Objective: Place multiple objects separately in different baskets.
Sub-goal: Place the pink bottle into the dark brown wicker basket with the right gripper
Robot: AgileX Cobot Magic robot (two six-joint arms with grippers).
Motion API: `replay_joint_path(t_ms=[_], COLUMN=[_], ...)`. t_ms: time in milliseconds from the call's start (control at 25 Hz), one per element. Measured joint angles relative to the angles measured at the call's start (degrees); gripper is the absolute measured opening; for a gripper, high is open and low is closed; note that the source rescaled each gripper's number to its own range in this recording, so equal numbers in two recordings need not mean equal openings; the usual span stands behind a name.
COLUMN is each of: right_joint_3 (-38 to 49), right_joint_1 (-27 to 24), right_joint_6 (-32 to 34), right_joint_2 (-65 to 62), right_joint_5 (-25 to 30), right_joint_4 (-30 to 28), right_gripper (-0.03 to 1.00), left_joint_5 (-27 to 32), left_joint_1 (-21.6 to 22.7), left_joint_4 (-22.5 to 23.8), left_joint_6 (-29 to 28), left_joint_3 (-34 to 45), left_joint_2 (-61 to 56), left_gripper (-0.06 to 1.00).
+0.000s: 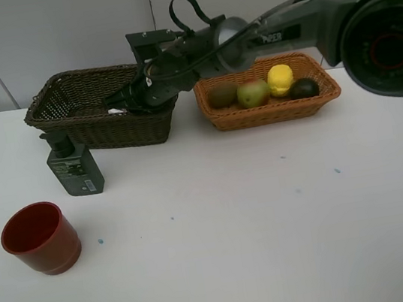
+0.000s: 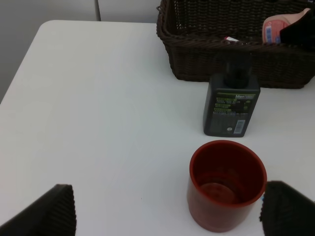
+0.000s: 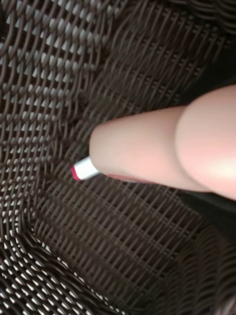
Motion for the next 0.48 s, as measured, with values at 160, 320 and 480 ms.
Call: replay_joint_path(t_ms=[160,320,480], right_joint_3=[0.0,0.0,0.0], right_joint_1=[-0.18,-0.34,-0.54], right_joint_6=[0.0,0.0,0.0], right_joint_2=[0.07,0.07,0.07], right_joint_5=[-0.92,-0.97,-0.97], right_joint_4=[0.0,0.0,-1.02], right_gripper=[0.22,0.22,0.22], left_joint_5=[0.0,0.0,0.0], left_joint_1=[0.0,0.0,0.0], left_joint_4=[0.0,0.0,0.0], left_joint_6=[0.0,0.0,0.0], left_joint_3=[0.0,0.0,0.0], left_joint_2=[0.0,0.0,0.0], left_gripper=[0.97,0.97,0.97])
